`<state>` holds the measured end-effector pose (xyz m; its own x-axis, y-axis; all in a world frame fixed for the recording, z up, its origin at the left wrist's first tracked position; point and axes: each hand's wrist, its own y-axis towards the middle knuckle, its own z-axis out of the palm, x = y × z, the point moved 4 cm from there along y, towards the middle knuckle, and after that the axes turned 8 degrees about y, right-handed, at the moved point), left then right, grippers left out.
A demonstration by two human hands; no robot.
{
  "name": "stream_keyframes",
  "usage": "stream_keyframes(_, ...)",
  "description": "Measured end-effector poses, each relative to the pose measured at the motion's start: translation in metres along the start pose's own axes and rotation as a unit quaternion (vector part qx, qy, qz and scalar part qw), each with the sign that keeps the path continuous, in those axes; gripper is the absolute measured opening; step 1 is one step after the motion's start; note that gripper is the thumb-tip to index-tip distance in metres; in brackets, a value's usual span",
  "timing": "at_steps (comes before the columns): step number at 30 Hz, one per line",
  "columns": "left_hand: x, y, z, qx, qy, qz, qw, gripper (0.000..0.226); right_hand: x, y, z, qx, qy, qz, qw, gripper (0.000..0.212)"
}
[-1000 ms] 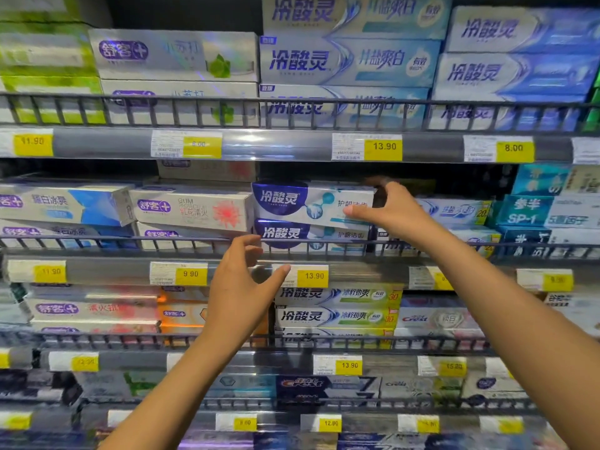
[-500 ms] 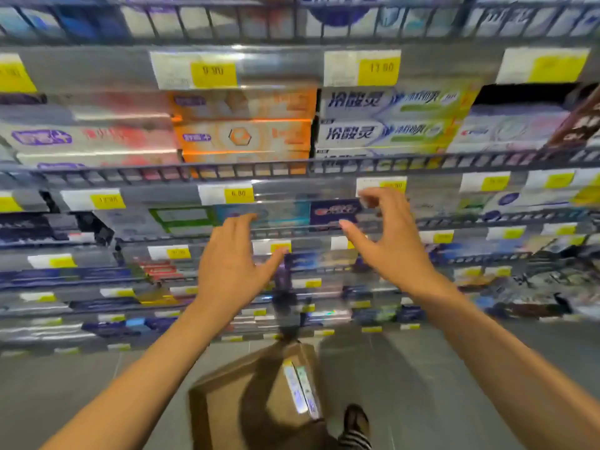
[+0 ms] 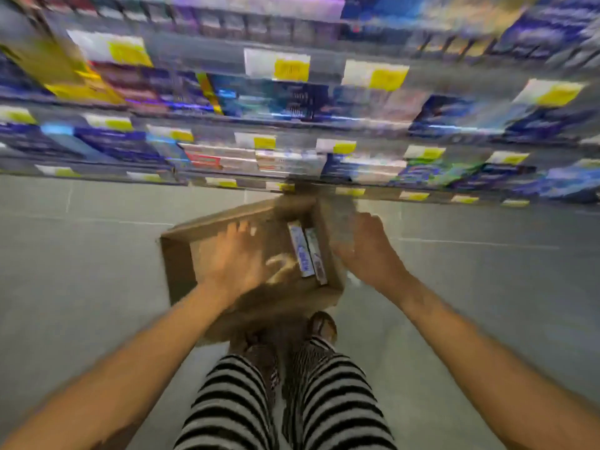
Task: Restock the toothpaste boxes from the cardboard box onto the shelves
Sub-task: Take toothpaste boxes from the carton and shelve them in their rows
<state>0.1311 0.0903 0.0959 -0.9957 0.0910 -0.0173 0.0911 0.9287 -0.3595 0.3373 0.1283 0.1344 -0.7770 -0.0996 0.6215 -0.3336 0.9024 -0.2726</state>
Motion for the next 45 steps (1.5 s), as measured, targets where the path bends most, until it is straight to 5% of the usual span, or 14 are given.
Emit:
stream_keyframes(3,-0.006,0.053,0.115,0.045,-0.026,0.033,0.998,0.083,-0.068,0.038,0.092,0.047,-0.047,0.009,0.998,0.048)
stream_keyframes(9,-0.015,0.169,0.293,0.049,-0.044,0.122,0.99,0.086,-0.154,0.114,0.193,0.038,-0.129,-0.079,0.988,0.044)
stream_keyframes(15,-0.023,0.235,0.376,-0.034,-0.162,0.068,0.984,0.117,-0.167,0.155,0.232,0.03,-0.295,-0.194,0.935,0.039)
stream_keyframes(20,-0.035,0.241,0.373,-0.036,-0.154,0.022,0.987,0.098,-0.172,0.157,0.227,0.009,-0.32,-0.2,0.926,0.036)
stream_keyframes(24,-0.048,0.233,0.382,-0.005,-0.317,0.038,0.948,0.08,-0.177,0.158,0.224,0.008,-0.323,-0.191,0.927,0.031)
stream_keyframes(29,-0.068,0.223,0.4,0.022,-0.339,0.1,0.935,0.126,-0.179,0.159,0.223,-0.005,-0.289,-0.183,0.94,0.035)
stream_keyframes(34,-0.055,0.226,0.393,0.007,-0.335,0.081,0.939,0.1,-0.183,0.158,0.222,-0.015,-0.273,-0.19,0.943,0.037)
stream_keyframes(37,-0.043,0.223,0.374,0.072,-0.501,0.054,0.861,0.059,-0.184,0.157,0.223,-0.024,-0.271,-0.194,0.943,0.037)
stream_keyframes(39,-0.038,0.216,0.36,0.15,-0.578,0.033,0.801,0.052,-0.183,0.156,0.223,-0.02,-0.261,-0.195,0.945,0.035)
stream_keyframes(45,-0.009,0.21,0.295,0.087,-0.585,0.065,0.804,0.05,-0.177,0.16,0.226,0.182,-0.104,-0.067,0.975,0.056)
